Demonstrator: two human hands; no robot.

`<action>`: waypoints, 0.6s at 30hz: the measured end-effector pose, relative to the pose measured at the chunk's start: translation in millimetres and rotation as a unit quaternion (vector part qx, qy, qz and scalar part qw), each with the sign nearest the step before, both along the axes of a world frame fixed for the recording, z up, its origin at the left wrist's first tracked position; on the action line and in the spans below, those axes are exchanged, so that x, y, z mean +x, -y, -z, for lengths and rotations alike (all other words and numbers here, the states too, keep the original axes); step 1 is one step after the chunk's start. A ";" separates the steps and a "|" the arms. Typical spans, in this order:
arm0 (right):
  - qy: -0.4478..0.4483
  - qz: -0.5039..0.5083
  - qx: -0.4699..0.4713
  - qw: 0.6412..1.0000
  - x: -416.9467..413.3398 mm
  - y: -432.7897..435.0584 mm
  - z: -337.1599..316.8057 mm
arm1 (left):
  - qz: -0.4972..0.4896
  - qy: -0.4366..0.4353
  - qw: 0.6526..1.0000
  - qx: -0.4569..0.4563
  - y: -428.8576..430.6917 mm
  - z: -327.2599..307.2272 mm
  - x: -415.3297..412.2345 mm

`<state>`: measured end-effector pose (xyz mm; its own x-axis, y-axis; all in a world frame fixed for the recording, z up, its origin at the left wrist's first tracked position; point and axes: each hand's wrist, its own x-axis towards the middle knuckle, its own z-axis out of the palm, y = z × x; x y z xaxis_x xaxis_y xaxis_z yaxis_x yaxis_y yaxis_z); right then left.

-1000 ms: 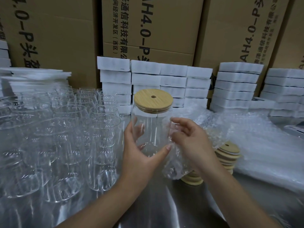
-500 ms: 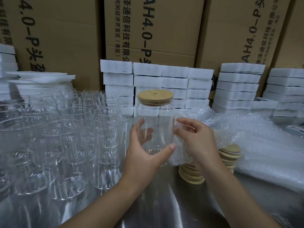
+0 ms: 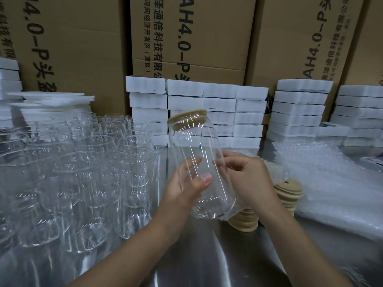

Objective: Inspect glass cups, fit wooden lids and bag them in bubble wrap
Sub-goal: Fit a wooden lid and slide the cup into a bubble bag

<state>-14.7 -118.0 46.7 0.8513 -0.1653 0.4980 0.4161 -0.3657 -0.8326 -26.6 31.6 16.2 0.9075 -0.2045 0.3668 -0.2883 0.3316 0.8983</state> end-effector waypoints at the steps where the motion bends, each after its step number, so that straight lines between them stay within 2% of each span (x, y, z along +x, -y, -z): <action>1: 0.005 -0.005 0.008 1.000 -0.5 0.0 -0.2 | 0.003 -0.007 1.000 0.002 1.5 1.0 0.5; 6: 0.044 0.009 -0.057 0.997 -6.1 4.8 1.4 | -0.011 0.014 1.000 0.004 4.1 3.7 0.8; 10: 0.049 0.019 -0.087 0.995 -12.0 7.6 1.8 | -0.033 0.022 0.999 -0.034 4.0 3.6 2.6; 14: 0.000 0.024 -0.162 0.987 -15.6 12.5 -3.1 | -0.046 0.036 0.998 -0.031 3.7 4.6 5.8; 18: -0.080 -0.087 -0.148 0.982 -23.0 24.2 -7.9 | -0.076 0.034 0.996 0.010 3.4 7.5 8.4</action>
